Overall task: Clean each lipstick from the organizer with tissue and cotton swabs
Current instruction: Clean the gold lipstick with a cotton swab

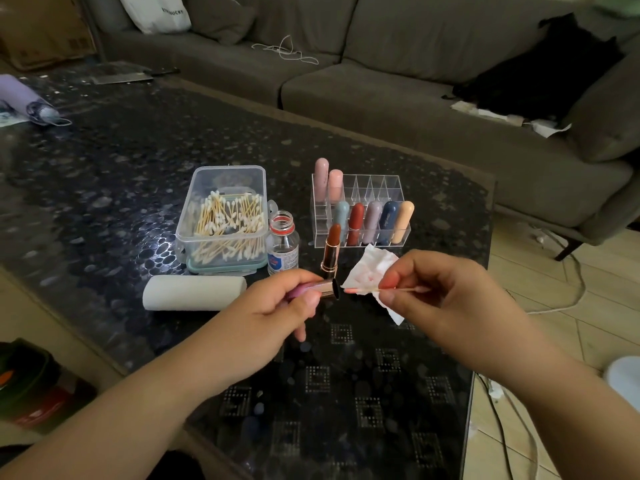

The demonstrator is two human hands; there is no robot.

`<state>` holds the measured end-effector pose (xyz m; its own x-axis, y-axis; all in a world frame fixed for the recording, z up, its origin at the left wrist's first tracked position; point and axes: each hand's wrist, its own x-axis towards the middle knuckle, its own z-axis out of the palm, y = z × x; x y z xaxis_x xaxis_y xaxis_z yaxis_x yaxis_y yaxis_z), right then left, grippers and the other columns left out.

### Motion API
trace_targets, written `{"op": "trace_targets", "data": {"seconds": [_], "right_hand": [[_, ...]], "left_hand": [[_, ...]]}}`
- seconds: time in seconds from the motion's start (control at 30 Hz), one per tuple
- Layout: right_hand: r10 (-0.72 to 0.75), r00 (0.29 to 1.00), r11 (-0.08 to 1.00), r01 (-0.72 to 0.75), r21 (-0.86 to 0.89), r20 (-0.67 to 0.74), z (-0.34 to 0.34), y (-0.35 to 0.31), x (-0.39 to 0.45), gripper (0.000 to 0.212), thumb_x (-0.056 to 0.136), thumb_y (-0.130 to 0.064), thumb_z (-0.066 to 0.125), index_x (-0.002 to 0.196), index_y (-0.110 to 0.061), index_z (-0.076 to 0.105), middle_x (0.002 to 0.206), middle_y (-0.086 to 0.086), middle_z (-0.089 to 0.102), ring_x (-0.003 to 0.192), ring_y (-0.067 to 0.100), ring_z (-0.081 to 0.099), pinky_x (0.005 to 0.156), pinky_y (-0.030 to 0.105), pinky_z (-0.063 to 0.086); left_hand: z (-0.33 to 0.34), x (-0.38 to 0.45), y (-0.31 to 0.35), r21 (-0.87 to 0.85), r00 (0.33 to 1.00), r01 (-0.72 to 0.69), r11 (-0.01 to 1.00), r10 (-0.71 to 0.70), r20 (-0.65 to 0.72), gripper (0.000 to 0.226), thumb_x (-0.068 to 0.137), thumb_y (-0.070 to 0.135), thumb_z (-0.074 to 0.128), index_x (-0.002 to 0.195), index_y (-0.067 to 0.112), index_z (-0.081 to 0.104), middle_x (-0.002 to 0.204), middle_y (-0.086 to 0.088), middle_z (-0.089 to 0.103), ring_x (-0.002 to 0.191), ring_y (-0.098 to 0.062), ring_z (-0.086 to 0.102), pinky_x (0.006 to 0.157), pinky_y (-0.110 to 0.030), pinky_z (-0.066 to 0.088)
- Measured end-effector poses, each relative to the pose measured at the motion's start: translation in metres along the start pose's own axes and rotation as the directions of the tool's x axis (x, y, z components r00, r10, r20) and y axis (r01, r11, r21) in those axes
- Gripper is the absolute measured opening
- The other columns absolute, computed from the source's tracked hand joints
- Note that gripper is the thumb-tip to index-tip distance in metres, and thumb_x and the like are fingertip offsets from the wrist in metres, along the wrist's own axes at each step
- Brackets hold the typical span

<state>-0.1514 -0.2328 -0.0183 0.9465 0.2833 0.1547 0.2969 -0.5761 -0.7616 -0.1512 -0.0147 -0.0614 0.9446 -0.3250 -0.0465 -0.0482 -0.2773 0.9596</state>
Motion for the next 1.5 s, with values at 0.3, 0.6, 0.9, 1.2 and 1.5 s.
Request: {"op": "trace_targets", "data": {"seconds": [0.3,0.6,0.9,1.2,1.5], "right_hand": [[-0.206,0.978,0.938,0.193,-0.289,-0.015,0.003,-0.009,-0.003,0.009,0.08,-0.021,0.071,0.08,-0.029,0.067,0.063,-0.013,0.058,0.07,0.004,0.057,0.059,0.006,0.041],[-0.295,0.953,0.859,0.296,-0.418,0.068,0.003,-0.014,-0.005,0.007,0.081,-0.03,0.061,0.079,-0.027,0.066,0.057,-0.019,0.048,0.057,0.0,0.05,0.055,0.004,0.037],[-0.302,0.949,0.901,0.315,-0.298,0.091,0.004,-0.014,-0.005,0.014,0.085,-0.037,0.056,0.08,-0.028,0.065,0.055,-0.011,0.052,0.055,0.004,0.051,0.05,0.005,0.034],[-0.324,0.939,0.89,0.345,-0.298,0.117,0.004,-0.014,-0.006,0.013,0.084,-0.035,0.059,0.077,-0.026,0.066,0.054,-0.012,0.05,0.052,0.001,0.048,0.049,0.005,0.034],[-0.304,0.952,0.845,0.285,-0.452,0.033,0.004,-0.01,0.0,0.016,0.084,-0.039,0.054,0.079,-0.029,0.065,0.054,-0.021,0.045,0.053,0.003,0.046,0.048,0.008,0.03]], "left_hand": [[0.005,-0.006,0.007,-0.085,1.0,0.006,0.996,-0.006,0.009,0.027,0.083,0.05,0.041,0.091,0.034,0.061,0.069,0.016,0.055,0.069,-0.008,0.055,0.095,-0.044,0.045],[0.004,-0.003,0.002,-0.037,0.998,-0.054,0.998,0.055,0.016,0.037,0.075,0.063,0.041,0.092,0.038,0.062,0.065,0.012,0.055,0.07,-0.021,0.051,0.089,-0.058,0.044],[0.003,-0.002,0.001,-0.054,0.998,-0.063,0.997,0.063,0.004,0.036,0.075,0.063,0.042,0.093,0.039,0.062,0.069,0.01,0.057,0.072,-0.017,0.052,0.094,-0.061,0.042],[0.004,-0.002,-0.001,-0.016,0.997,-0.077,0.997,0.077,0.021,0.038,0.077,0.062,0.04,0.093,0.035,0.062,0.071,0.004,0.056,0.071,-0.016,0.051,0.087,-0.057,0.044],[0.006,0.001,-0.003,-0.043,0.999,-0.038,0.998,0.039,0.018,0.038,0.075,0.062,0.042,0.09,0.035,0.063,0.069,0.006,0.055,0.07,-0.014,0.052,0.09,-0.056,0.044]]}}
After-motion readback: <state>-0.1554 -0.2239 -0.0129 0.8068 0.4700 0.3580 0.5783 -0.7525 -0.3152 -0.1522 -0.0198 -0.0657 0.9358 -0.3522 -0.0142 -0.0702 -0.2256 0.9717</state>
